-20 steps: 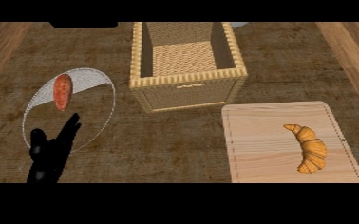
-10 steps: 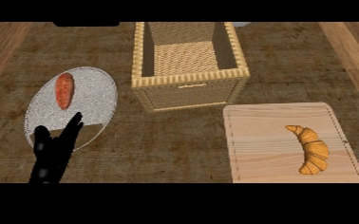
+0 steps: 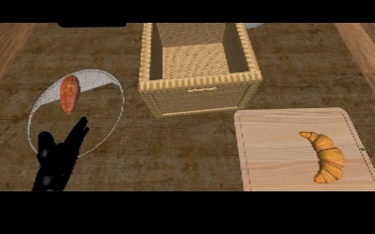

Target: Pick the croissant from the cutting board and place it in the basket

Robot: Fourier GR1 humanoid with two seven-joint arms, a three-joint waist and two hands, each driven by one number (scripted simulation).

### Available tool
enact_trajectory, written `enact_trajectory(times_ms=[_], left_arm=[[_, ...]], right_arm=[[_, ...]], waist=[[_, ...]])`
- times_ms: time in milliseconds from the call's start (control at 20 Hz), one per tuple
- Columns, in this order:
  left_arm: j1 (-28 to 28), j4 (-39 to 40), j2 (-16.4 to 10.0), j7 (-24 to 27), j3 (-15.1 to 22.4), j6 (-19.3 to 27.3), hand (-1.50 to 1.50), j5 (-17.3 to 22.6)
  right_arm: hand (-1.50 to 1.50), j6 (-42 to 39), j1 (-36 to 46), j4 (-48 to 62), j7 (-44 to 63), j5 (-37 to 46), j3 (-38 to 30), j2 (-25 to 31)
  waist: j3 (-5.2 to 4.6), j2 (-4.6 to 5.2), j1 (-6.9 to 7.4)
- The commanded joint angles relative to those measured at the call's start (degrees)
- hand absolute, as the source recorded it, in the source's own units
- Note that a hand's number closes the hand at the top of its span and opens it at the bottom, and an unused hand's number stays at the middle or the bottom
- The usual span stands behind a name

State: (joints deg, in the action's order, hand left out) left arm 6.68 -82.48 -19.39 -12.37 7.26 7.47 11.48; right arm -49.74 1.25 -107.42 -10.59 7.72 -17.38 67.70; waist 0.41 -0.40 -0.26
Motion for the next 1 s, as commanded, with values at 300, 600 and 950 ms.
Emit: enact_trajectory(times_ms=[300,600,950], left_arm=[[1.17,4.14,0.97,1.14,-1.31,-3.09,0.00,-0.10],[-3.17,4.31,1.66,-4.32,-1.86,-1.80,0.00,-1.32],[-0.59,4.96,3.04,-1.09,-1.96,-3.07,0.00,-2.29]], right_arm=[[-1.50,6.04,-2.66,-3.88,-0.19,10.99,9.11,-12.56],[-1.50,10.83,-4.82,1.62,-7.29,22.09,12.27,-14.13],[-1.50,15.36,-2.20,8.58,-9.76,30.51,18.56,-18.90]], waist=[[-0.41,0.40,0.42],[-0.38,0.45,0.03],[-0.39,0.52,0.61]])
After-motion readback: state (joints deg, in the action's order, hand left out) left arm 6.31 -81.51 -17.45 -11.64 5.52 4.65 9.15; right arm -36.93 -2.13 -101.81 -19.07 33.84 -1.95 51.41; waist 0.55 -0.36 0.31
